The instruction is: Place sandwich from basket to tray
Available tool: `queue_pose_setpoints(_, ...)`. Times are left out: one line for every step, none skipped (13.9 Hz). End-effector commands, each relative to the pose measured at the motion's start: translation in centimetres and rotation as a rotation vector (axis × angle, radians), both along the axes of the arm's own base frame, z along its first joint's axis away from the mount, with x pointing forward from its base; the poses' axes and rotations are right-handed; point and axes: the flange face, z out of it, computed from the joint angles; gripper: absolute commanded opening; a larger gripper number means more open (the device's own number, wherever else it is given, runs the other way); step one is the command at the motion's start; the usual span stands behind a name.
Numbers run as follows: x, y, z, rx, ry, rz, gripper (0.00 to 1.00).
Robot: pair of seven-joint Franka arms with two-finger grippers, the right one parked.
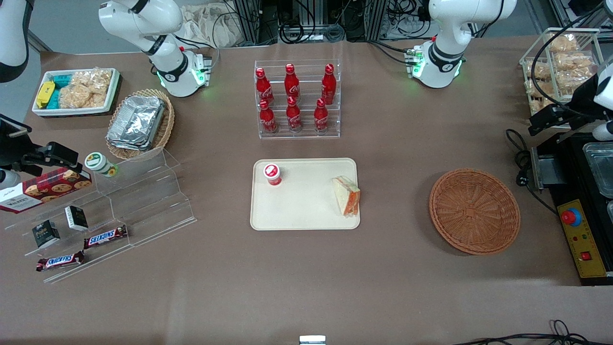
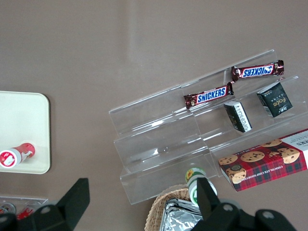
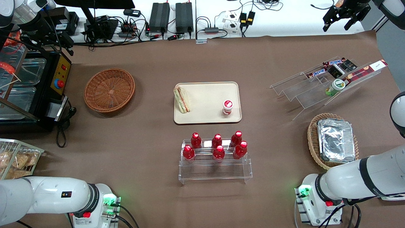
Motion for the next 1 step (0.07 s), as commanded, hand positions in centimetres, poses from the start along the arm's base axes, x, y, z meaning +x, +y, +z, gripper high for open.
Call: queue_pose_setpoints(0.15, -2.04, 0.30, 0.014, -0.010, -0.035, 1.00)
